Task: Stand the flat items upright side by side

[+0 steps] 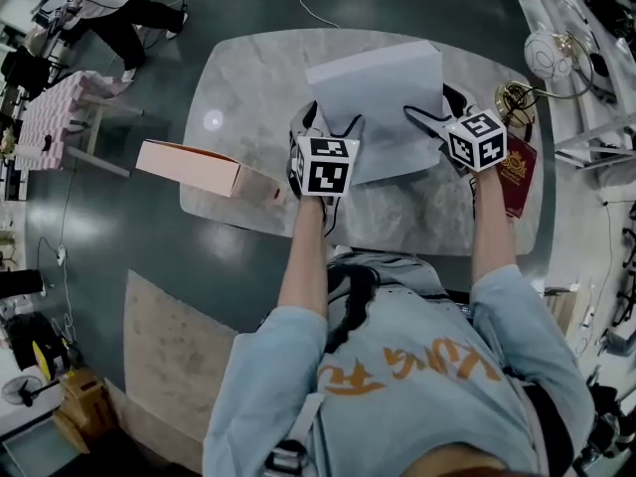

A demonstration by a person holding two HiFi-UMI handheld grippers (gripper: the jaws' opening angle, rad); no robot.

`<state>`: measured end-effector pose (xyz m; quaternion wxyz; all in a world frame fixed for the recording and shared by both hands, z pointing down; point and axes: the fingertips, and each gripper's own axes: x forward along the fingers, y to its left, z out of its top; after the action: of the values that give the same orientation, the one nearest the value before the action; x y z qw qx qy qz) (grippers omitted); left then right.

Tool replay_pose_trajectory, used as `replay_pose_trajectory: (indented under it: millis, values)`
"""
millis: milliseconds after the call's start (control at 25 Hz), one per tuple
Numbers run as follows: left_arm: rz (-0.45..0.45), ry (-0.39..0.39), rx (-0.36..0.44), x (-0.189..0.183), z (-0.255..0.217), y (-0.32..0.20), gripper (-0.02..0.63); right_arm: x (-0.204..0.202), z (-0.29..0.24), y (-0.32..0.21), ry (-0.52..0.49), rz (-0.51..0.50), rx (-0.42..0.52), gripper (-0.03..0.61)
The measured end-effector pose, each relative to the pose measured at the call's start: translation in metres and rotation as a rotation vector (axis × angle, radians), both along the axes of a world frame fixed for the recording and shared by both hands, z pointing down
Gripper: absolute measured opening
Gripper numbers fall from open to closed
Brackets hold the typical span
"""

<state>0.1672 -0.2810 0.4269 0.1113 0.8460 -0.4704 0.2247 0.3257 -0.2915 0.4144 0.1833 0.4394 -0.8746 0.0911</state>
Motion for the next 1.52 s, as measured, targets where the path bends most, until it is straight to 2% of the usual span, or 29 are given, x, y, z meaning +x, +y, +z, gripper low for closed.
replay_pose_trajectory:
  millis: [120,280,600,920,1120,1240,1520]
  values:
    - [0.026,-0.021,0.037,-0.002,-0.007,0.003,0.374,-0.001,-0.006,0.01,-0.001,0.043,0.065,0.407]
    - [0.062,-0.035,0.08,-0.002,-0.013,0.011,0.373,-0.001,-0.007,0.027,-0.006,0.097,0.103,0.407]
    - [0.095,0.001,0.15,0.003,-0.02,0.039,0.367,0.002,0.006,0.064,-0.014,0.168,0.089,0.408]
    - [0.088,0.032,0.196,0.002,-0.021,0.066,0.367,0.002,0.009,0.09,0.017,0.186,0.071,0.413]
    - [0.044,0.104,0.167,0.001,-0.016,0.074,0.356,0.004,0.01,0.095,0.006,0.161,0.061,0.413]
    - [0.006,0.121,0.168,0.0,-0.015,0.078,0.354,0.005,0.01,0.1,-0.024,0.136,0.052,0.413]
    - [-0.15,0.145,0.161,-0.008,-0.011,0.087,0.347,0.005,0.01,0.106,-0.05,-0.012,0.031,0.413]
